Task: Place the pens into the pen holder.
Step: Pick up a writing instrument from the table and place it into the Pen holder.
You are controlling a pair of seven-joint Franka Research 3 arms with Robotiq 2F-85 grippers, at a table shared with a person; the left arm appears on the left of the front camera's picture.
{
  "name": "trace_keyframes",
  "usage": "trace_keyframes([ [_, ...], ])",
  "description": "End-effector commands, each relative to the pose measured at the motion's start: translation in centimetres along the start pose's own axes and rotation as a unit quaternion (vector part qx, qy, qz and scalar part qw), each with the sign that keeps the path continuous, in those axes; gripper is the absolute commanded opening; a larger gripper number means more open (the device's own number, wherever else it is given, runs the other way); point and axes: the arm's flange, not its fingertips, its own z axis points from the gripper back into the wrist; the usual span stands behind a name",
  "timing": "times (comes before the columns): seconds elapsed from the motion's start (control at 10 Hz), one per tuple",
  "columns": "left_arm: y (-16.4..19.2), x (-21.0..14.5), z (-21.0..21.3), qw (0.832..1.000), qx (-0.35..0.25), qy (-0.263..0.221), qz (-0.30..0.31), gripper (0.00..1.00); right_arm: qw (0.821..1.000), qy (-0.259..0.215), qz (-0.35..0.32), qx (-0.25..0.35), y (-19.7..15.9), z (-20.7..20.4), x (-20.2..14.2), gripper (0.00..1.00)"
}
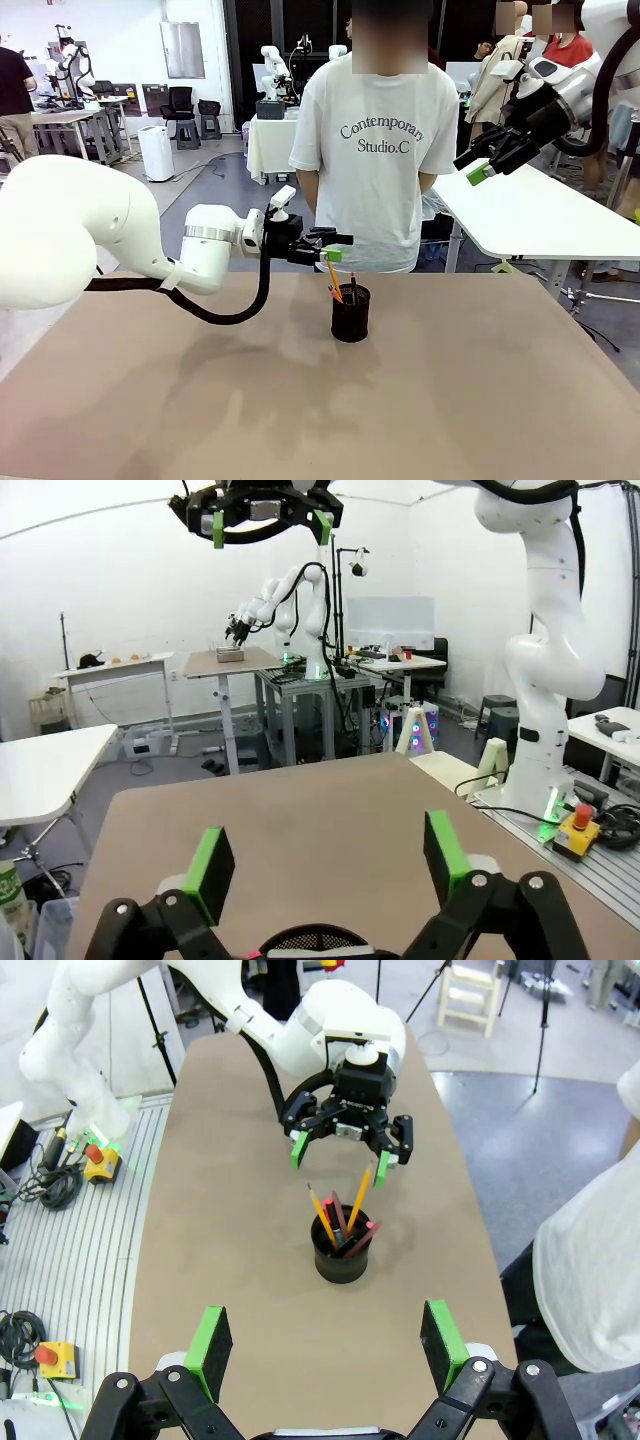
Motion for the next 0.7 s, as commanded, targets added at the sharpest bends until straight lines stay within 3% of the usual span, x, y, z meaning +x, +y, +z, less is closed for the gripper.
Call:
trace_keyframes([
  [0.0, 0.1, 0.2, 0.0, 1.000, 0.007, -0.014, -0.002, 1.00, 1.000, 0.000, 0.001, 0.000, 0.1, 0.0, 0.3, 1.00],
  [0.4, 0.1, -0.1, -0.2, 1.000, 0.003, -0.006, 0.002, 1.00, 1.000, 0.000, 0.001, 0.000, 0.1, 0.0, 0.3, 1.00],
  [0.6, -1.9, 2.9, 0.5, 0.998, 0.002, 0.057, 0.031, 1.00, 1.000, 0.000, 0.001, 0.000, 0.1, 0.0, 0.3, 1.00],
])
